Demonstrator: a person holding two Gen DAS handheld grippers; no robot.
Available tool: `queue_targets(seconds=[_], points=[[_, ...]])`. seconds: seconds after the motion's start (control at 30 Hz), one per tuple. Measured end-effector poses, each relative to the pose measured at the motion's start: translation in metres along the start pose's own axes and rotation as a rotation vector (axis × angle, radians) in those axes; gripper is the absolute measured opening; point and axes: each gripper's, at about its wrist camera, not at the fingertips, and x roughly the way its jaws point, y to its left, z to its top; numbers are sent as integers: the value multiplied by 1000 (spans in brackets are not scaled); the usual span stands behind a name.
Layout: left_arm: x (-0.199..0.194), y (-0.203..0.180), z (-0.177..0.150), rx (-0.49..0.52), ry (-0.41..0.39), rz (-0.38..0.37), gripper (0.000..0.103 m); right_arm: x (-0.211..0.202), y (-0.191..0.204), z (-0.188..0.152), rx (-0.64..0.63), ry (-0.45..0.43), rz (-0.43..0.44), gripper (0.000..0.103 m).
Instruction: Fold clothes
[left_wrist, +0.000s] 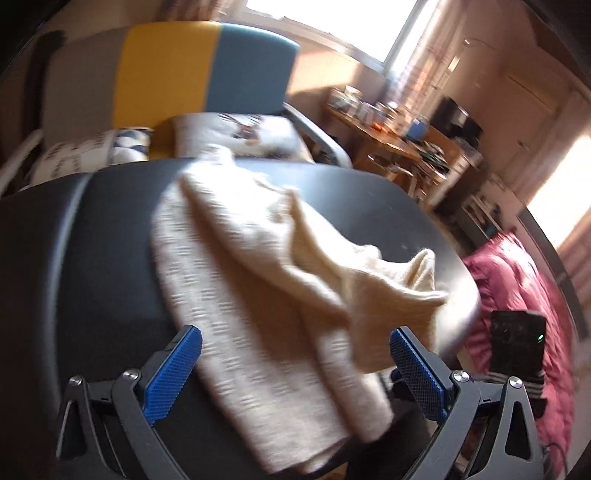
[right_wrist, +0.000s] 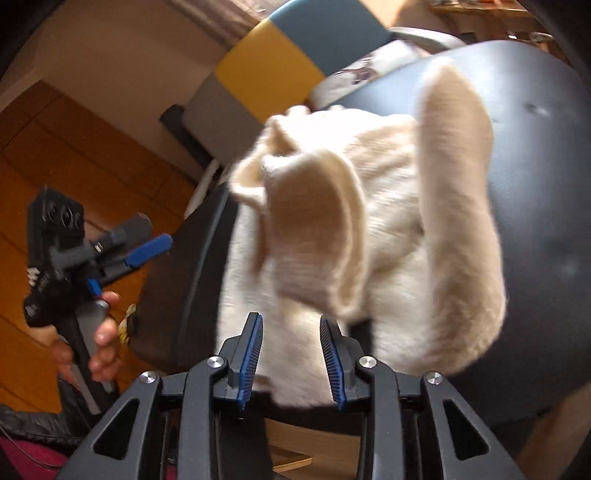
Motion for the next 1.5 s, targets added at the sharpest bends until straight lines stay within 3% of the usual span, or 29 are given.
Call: queue_targets(seconds=[0.13, 0.33, 0.47, 0.57, 0.63, 0.77, 0.8, 0.83, 0.87, 0.93, 1.0, 1.17, 1.3, 1.4, 1.5], points=[[41, -21, 27, -33, 112, -110, 103, -12, -24, -18, 56, -31, -53, 32], [99, -34, 55, -114, 261, -93, 102, -14, -42, -27, 112, -60, -97, 33], [126, -47, 66, -61, 311, -23, 100, -13, -50, -20, 132, -58, -96, 33], [140, -49, 70, -52, 344, 13, 83, -10, -54, -22, 140, -62, -91, 33], [147, -45, 69, -68, 383, 7, 56, -9, -56, -23, 148, -67, -86, 33], [157, -28, 68, -163, 441, -41, 45, -7, -59, -26, 156, -75, -83, 33], [155, -25, 68, -184, 441, -59, 32, -6, -60, -26, 155, -77, -84, 33], [152, -26, 69, -187, 438, -65, 27, -6, -60, -27, 156, -77, -83, 33], [147, -28, 70, -177, 425, -73, 25, -5, -61, -28, 157, -78, -82, 33], [134, -34, 71, -144, 384, -93, 12, -3, -62, -24, 163, -82, -86, 33], [119, -35, 71, -125, 342, -122, 9, -4, -62, -21, 164, -86, -96, 33], [64, -1, 75, -209, 200, -205, 9, -17, -61, -16, 151, -92, -135, 33], [-19, 47, 80, -251, 22, -242, 9, -16, -59, -14, 142, -89, -155, 33], [-82, 92, 75, -284, -105, -181, 7, -11, -58, -12, 129, -81, -174, 33], [-132, 156, 58, -366, -199, -20, 4, -10, -54, -16, 125, -89, -193, 33]])
